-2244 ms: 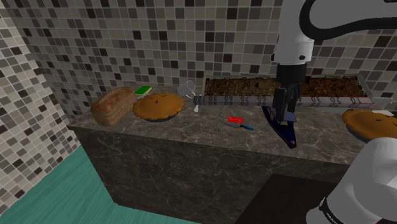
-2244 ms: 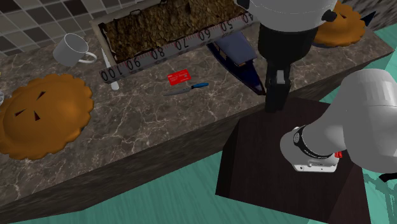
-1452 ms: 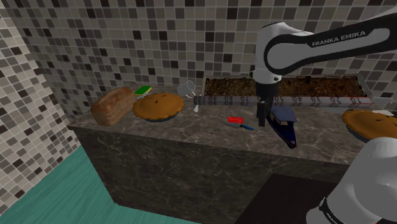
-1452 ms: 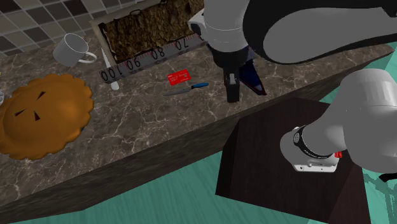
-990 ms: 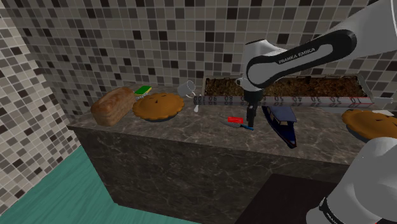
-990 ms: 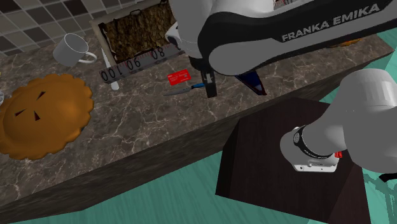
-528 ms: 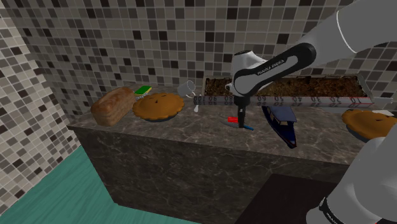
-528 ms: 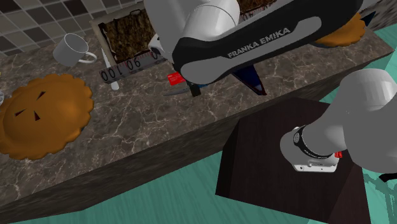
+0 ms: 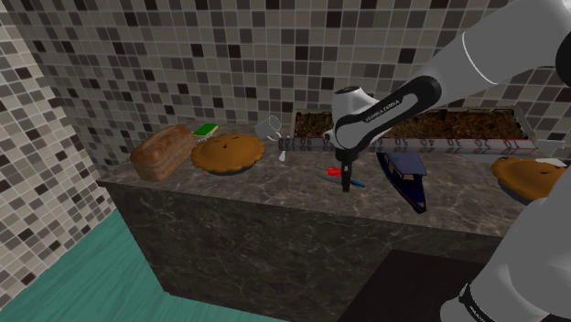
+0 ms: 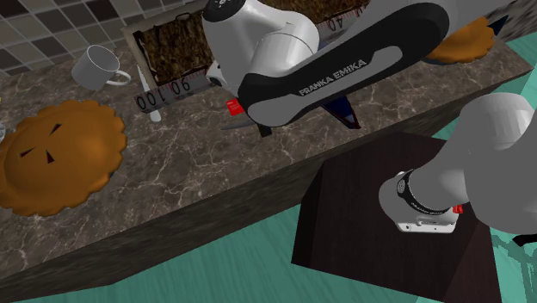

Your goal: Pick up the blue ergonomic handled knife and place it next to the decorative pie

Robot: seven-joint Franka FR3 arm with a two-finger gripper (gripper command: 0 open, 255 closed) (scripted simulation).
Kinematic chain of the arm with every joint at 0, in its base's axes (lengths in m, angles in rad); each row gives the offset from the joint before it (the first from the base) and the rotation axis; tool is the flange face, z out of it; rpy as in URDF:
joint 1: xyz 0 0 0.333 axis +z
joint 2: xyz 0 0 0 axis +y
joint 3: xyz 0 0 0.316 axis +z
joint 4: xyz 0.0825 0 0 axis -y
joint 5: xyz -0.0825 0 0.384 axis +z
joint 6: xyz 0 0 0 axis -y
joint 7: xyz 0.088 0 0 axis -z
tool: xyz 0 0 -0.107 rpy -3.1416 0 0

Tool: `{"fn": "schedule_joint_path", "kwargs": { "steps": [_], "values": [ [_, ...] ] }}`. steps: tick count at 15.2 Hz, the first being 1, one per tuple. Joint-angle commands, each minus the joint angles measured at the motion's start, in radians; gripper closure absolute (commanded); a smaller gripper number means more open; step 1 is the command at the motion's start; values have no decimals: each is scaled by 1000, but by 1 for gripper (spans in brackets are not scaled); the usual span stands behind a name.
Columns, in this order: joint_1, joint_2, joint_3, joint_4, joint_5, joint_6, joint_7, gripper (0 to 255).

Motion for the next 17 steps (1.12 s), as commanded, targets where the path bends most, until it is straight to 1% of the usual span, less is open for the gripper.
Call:
{"fn": "schedule_joint_path", "kwargs": {
  "steps": [1,6,7,16,17],
  "values": [
    [-1,4,-1,-1,0,6,-1,0],
    [-1,4,-1,-1,0,5,-1,0],
    [-1,4,-1,-1,0,5,-1,255],
    [-1,4,0,-1,0,6,-1,255],
    [-1,-6,1,3,0,-8,-1,255]
  ]
}}
